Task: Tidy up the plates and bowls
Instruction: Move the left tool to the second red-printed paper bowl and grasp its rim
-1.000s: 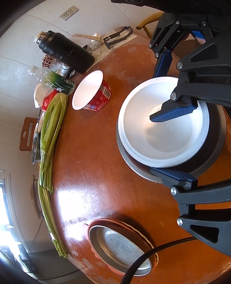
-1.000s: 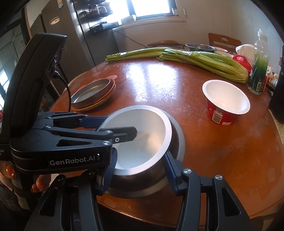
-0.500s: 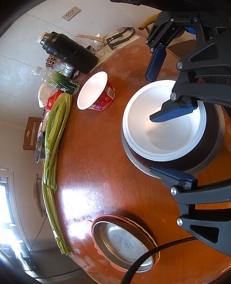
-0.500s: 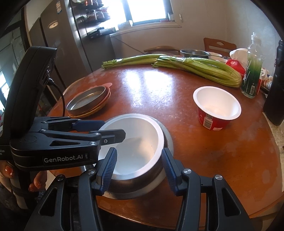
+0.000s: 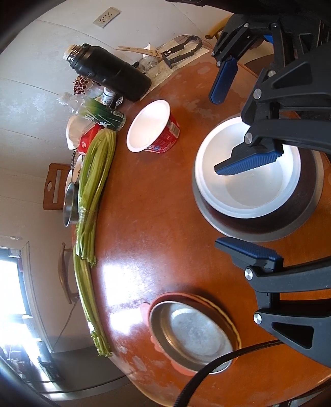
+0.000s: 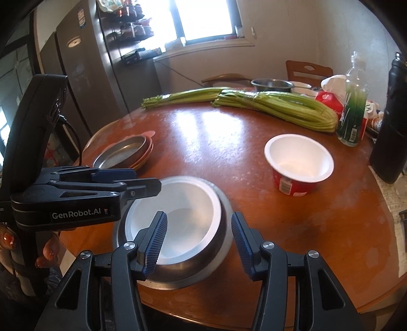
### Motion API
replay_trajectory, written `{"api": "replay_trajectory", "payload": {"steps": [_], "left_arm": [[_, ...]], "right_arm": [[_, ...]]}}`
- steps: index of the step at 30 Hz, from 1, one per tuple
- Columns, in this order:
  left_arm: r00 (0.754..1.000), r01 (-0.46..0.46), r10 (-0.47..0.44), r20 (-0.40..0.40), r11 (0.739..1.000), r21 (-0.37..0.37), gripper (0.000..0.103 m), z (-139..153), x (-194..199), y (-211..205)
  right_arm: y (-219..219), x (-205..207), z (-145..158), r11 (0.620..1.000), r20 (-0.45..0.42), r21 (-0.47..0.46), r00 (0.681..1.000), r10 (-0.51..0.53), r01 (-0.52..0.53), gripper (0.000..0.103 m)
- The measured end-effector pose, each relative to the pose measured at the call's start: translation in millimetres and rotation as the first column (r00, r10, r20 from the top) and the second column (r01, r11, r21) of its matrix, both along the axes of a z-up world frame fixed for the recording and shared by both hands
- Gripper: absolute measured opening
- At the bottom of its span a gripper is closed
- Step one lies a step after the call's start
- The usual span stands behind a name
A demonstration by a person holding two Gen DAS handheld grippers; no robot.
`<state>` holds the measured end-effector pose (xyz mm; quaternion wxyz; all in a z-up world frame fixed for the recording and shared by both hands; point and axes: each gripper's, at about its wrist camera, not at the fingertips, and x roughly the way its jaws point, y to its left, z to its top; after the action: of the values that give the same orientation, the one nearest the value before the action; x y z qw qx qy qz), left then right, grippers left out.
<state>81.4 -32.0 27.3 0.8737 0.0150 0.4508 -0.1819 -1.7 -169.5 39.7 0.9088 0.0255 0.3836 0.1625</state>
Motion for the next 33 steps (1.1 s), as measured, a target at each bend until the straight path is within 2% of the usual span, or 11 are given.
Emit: {"api": "replay_trajectory", "payload": {"steps": [14, 33], "left_arm": [[0.996, 0.034, -0.035, 0.079, 0.999, 0.020, 0.051, 35, 19, -24], [0.994, 0.078, -0.081, 0.069, 0.996, 0.043, 0.051, 36, 61, -70]], "right_arm": [[-29, 14, 27, 0.997, 0.068, 0.030, 0.995, -0.078, 0.076, 0.054], [-79, 49, 35, 0.984, 0.091, 0.064, 0.981, -0.170, 0.164, 0.055]]}}
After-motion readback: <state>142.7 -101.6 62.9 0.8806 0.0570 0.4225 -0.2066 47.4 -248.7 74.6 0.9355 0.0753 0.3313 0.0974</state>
